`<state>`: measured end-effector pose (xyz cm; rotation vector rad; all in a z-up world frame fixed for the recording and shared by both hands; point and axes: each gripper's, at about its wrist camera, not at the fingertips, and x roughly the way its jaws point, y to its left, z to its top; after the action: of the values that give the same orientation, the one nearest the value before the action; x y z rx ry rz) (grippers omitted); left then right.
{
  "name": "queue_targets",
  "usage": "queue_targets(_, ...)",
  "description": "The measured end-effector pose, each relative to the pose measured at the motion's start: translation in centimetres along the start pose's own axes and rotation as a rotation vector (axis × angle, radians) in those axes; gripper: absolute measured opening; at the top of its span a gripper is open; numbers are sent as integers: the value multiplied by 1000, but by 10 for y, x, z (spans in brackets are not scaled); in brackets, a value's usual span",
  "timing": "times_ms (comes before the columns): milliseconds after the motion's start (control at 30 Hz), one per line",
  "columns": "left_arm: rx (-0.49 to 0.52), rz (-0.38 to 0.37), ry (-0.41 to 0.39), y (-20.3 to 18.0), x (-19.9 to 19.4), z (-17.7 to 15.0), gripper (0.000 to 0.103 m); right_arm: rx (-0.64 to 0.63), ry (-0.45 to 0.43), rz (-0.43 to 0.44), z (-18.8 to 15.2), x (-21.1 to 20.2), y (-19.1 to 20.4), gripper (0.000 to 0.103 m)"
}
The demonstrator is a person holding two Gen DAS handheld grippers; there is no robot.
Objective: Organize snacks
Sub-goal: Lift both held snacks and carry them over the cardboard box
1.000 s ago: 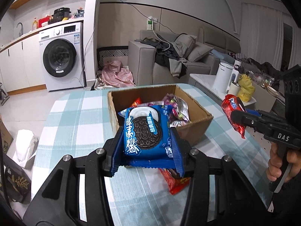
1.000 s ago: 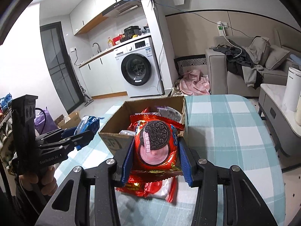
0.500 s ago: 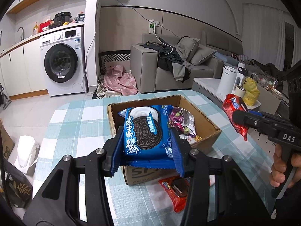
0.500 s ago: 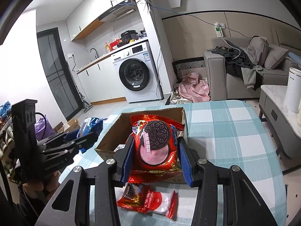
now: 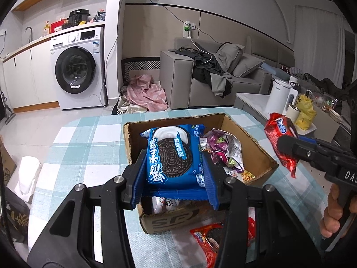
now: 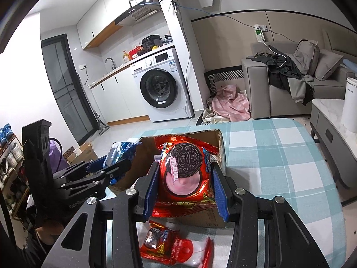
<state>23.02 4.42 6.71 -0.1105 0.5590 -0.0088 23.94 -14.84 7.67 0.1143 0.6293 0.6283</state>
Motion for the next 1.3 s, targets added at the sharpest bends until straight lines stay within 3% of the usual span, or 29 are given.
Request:
queue_targets(433, 4, 20, -3, -2, 36, -10, 43, 6, 18, 1, -5, 41, 0, 45)
queue_targets(967, -22, 33, -9, 1, 53, -17, 43, 0, 30, -9, -14, 73, -2, 45)
queue_targets(1300, 26, 70, -27, -6, 58, -27, 43, -8, 34, -15, -16, 84, -1, 45)
